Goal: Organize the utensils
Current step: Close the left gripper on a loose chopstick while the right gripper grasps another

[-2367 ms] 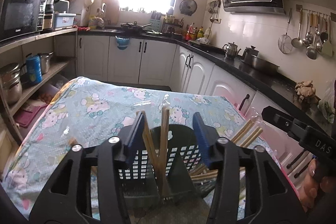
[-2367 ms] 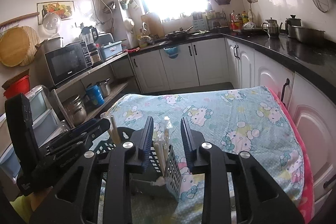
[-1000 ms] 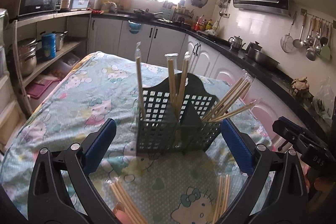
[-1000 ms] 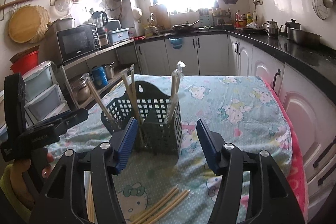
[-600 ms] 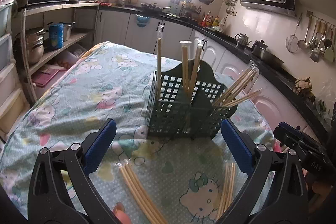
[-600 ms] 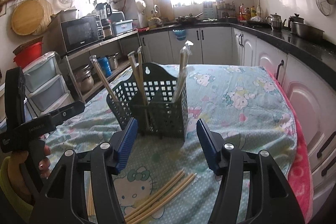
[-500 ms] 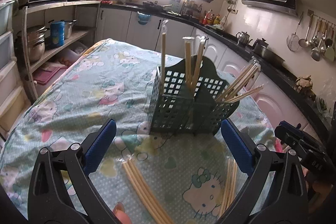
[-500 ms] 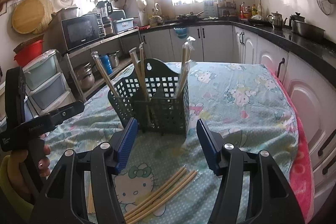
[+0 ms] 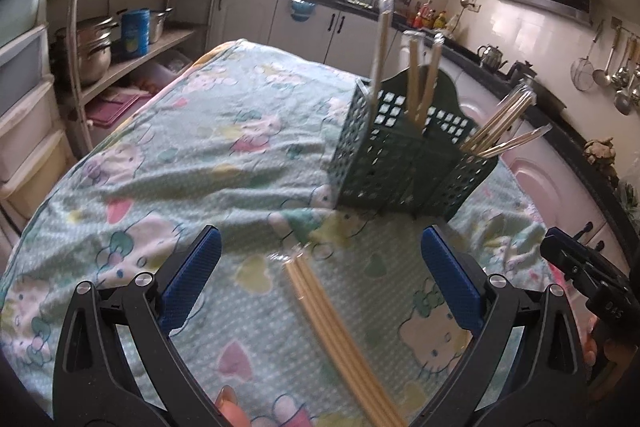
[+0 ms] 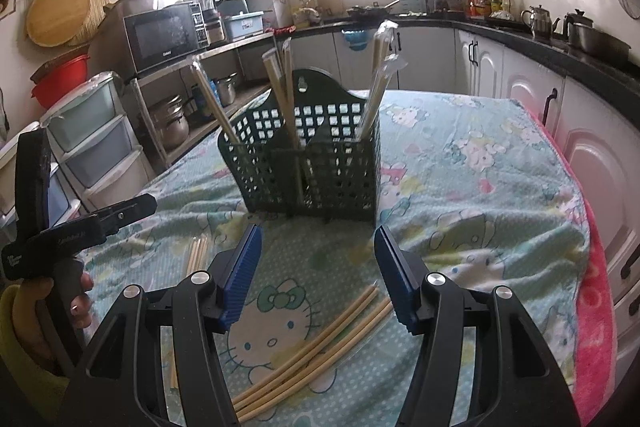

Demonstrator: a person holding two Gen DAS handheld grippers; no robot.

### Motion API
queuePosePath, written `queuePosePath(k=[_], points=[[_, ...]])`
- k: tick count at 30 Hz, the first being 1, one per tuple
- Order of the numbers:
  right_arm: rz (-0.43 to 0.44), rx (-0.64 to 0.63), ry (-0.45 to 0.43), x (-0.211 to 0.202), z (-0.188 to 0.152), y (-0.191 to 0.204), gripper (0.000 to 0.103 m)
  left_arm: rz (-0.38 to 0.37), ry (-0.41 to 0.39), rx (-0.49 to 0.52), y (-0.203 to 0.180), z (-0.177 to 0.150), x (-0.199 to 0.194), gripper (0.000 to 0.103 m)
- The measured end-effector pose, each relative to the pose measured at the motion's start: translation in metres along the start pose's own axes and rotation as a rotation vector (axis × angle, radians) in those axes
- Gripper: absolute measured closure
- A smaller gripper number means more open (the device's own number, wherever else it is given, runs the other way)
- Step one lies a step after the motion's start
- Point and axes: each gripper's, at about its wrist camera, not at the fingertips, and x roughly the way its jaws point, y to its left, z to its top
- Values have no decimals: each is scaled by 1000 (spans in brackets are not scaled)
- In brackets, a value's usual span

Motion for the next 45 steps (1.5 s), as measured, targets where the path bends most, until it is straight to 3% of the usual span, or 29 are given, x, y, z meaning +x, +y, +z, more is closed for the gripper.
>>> queuePosePath(k=[7,9,11,16,23,36,45], points=[[11,1,42,11,-11,2,46,16,79,-3,13,-15,9,24],[11,-1,58,15,-14,3,46,19,108,-4,15,-20,14,30],[13,-2,73,18,-16,3,46,16,143,-14,19,-26,19,42],[11,5,99,26,-22,2,46,-2,220,-49,26,-37,35,52],[15,4,129,36,-26,2,46,34,248,-56,28,-38,52,71],[-14,76,236,66,-30,-17,47,90,258,-34,25,-25,74,73],[-37,119,320,92,-32,-26,48,84,268,-45,29,-20,79,75]])
